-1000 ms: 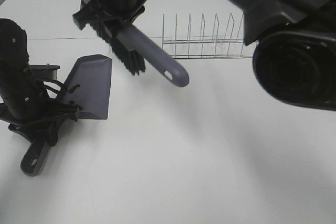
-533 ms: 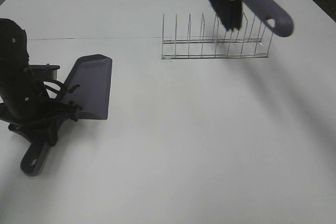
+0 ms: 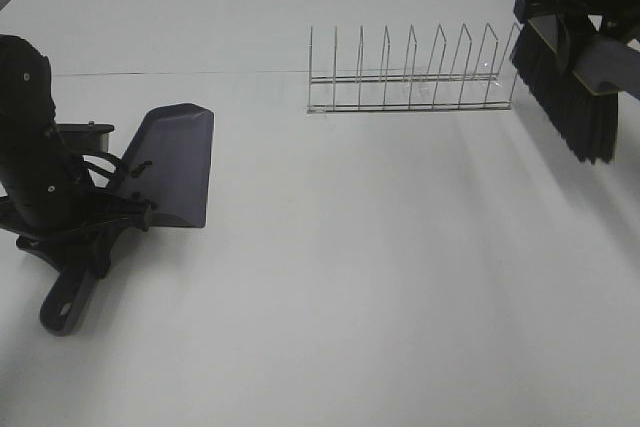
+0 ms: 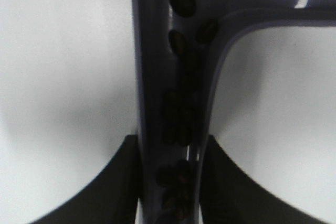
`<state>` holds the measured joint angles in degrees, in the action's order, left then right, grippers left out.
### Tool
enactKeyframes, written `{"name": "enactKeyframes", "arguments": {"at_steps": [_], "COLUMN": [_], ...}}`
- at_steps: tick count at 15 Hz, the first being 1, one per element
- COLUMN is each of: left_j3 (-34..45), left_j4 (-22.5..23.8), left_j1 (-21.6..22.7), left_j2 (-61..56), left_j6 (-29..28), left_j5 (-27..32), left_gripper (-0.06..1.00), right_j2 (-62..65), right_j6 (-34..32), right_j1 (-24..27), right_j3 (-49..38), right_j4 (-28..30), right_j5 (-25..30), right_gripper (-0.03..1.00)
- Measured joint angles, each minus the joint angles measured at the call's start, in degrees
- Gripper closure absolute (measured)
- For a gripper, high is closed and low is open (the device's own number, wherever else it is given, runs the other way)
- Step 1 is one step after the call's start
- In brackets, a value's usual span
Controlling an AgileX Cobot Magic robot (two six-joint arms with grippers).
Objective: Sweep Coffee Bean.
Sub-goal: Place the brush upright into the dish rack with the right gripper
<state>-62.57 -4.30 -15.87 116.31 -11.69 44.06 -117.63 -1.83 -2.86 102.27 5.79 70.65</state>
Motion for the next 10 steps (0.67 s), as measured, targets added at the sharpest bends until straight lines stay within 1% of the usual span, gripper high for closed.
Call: {"name": "enactKeyframes", "arguments": {"at_steps": [3,6,7,10], "left_j3": [0.0,0.0,0.0,0.0], "left_j4": [-0.1,-0.1,-0.2,-0.2], "left_j1": [0.0,0.0,0.0,0.0], "left_j2": [0.0,0.0,0.0,0.0], "left_j6": [0.0,0.1,0.1,0.1], "left_j5": [0.0,0.0,0.0,0.0], "left_gripper": [0.68,0.68,0.68,0.68], "right_j2": [-0.3,-1.7,-2.5,-2.6], "right_j6": [-0.1,-0.1,-0.1,-0.1], "right_j1": [0.8,0.7,0.7,0.7], "right_j3": [-4.2,-4.6,-4.6,-4.6], "right_j4": [1.2,-0.1,-1.0,-1.3], "right_j5": [-1.6,-3.8,-5.6,-8.3], "right_gripper": [0.69,0.69,0.69,0.69]}}
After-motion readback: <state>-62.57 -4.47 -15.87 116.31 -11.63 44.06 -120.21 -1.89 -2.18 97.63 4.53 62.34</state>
